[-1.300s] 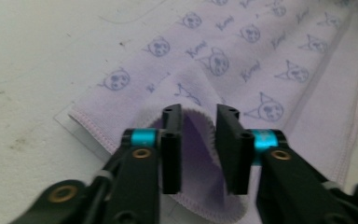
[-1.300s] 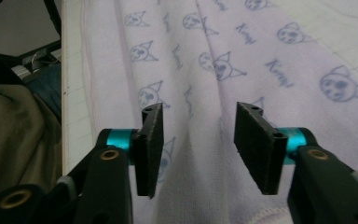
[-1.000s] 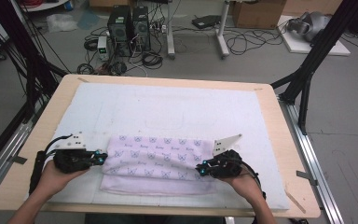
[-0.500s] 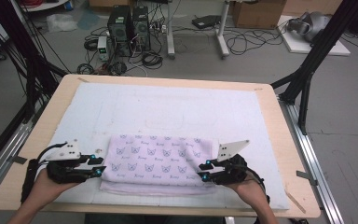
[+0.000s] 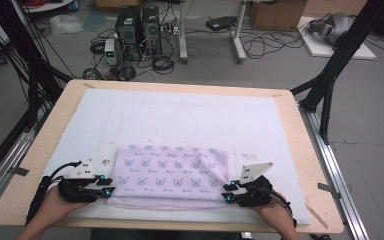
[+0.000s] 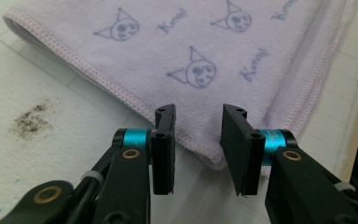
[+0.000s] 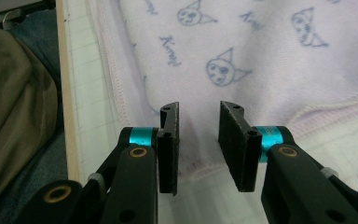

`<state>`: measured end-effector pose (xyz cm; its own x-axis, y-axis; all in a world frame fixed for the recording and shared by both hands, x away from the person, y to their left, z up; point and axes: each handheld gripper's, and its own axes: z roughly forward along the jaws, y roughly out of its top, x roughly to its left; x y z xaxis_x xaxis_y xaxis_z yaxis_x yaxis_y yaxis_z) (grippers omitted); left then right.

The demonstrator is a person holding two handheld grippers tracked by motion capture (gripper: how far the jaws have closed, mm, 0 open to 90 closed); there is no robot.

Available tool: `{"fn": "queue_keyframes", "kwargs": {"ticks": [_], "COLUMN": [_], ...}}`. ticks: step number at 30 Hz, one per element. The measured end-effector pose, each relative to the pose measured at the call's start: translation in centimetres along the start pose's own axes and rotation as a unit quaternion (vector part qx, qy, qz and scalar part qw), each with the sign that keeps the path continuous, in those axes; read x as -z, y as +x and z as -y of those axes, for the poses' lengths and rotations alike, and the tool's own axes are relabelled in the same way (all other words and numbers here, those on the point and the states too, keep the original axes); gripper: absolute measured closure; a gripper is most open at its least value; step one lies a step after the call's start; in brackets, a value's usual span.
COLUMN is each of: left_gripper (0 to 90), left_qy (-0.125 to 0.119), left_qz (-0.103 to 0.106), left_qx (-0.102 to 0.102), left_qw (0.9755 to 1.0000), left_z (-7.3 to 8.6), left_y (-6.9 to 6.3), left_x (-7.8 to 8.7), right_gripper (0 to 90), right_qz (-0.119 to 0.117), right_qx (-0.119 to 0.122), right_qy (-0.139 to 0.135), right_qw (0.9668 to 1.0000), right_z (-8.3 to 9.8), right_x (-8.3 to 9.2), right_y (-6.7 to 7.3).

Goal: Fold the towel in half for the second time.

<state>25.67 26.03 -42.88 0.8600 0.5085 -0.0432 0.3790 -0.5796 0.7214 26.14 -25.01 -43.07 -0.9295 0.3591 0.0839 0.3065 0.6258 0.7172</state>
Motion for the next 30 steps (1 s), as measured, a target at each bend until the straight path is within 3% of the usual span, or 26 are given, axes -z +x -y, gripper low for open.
{"fn": "queue_keyframes", "kwargs": {"ticks": [5,9,12,15,17,20,22,26,30], "left_gripper": [64.4,64.0,64.0,63.8,63.7,63.2,63.0,62.2,61.8], "left_qy": [-0.026,-0.02,0.001,-0.013,-0.009,-0.015,-0.014,-0.015,-0.014], "left_qz": [0.008,0.014,0.01,0.01,0.01,0.011,0.009,0.011,0.007], "left_qx": [-0.008,-0.01,-0.011,0.0,-0.005,-0.007,-0.009,-0.004,-0.002], "left_qw": [0.9996,0.9997,0.9999,0.9999,0.9999,0.9998,0.9998,0.9998,0.9999], "left_z": [-1.3,-1.6,-0.8,-0.3,-0.4,-0.7,-0.8,-0.4,-0.3], "left_y": [-0.1,-0.3,-0.2,-0.1,0.0,-0.1,-0.1,-0.1,0.0], "left_x": [0.3,-0.7,-1.4,-1.1,-1.0,-0.9,-1.1,-1.4,-1.1], "right_gripper": [68.1,66.2,66.0,66.7,68.3,69.9,69.3,67.5,69.3], "right_qz": [0.008,0.017,0.018,-0.006,0.0,0.031,0.041,0.057,0.054], "right_qx": [0.008,0.003,-0.007,-0.005,-0.004,-0.019,-0.02,-0.019,-0.03], "right_qy": [-0.023,-0.029,-0.015,0.002,-0.012,-0.039,-0.034,0.004,-0.007], "right_qw": [0.9997,0.9994,0.9997,1.0,0.9999,0.9986,0.9984,0.9982,0.9981], "right_z": [-0.9,-1.4,-1.1,-0.7,-0.9,-1.3,-1.5,-1.3,-0.7], "right_x": [0.4,-0.5,-1.0,-1.4,-0.9,0.0,-0.1,-1.4,-1.0], "right_y": [0.2,-0.3,-0.8,-0.7,-0.8,-1.5,-2.0,-2.4,-2.6]}}
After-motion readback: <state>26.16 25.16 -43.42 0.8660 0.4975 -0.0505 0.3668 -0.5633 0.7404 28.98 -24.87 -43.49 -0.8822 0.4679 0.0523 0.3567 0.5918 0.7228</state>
